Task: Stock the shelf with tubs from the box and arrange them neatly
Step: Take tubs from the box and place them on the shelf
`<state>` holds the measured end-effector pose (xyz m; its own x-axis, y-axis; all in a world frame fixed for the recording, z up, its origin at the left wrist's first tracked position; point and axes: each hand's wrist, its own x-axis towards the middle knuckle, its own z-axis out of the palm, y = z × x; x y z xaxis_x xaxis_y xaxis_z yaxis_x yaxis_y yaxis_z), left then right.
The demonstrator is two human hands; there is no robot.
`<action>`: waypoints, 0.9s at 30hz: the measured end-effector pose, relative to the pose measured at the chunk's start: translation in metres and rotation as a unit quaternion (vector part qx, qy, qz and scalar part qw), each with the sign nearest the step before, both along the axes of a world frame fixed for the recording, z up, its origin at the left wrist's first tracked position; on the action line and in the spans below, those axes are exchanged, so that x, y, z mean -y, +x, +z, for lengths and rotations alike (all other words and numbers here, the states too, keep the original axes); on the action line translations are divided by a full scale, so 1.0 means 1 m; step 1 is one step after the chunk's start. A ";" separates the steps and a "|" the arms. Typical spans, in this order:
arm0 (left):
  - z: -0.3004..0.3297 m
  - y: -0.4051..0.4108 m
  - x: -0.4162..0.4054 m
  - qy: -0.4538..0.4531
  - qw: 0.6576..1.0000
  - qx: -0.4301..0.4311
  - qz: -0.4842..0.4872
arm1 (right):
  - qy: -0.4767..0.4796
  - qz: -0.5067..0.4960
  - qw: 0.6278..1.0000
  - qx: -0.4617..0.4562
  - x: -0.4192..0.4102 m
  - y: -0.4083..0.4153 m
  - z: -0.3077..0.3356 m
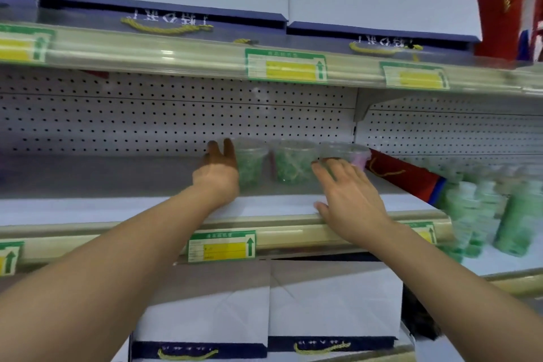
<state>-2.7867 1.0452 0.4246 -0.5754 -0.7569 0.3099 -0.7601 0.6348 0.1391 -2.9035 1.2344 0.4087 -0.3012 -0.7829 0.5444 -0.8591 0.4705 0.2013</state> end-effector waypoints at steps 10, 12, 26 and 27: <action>0.012 0.047 -0.062 -0.088 0.992 0.073 -0.054 | 0.008 0.035 0.999 -0.022 -0.026 0.027 -0.003; 0.008 0.063 -0.089 -0.113 0.989 0.052 -0.081 | -0.021 0.071 0.997 -0.022 -0.032 0.038 -0.011; -0.166 0.153 -0.190 0.042 0.983 0.095 -0.154 | 0.138 0.086 0.973 0.161 -0.106 0.133 -0.173; -0.184 0.157 -0.192 0.066 0.979 0.105 -0.161 | 0.155 0.079 0.969 0.178 -0.110 0.138 -0.190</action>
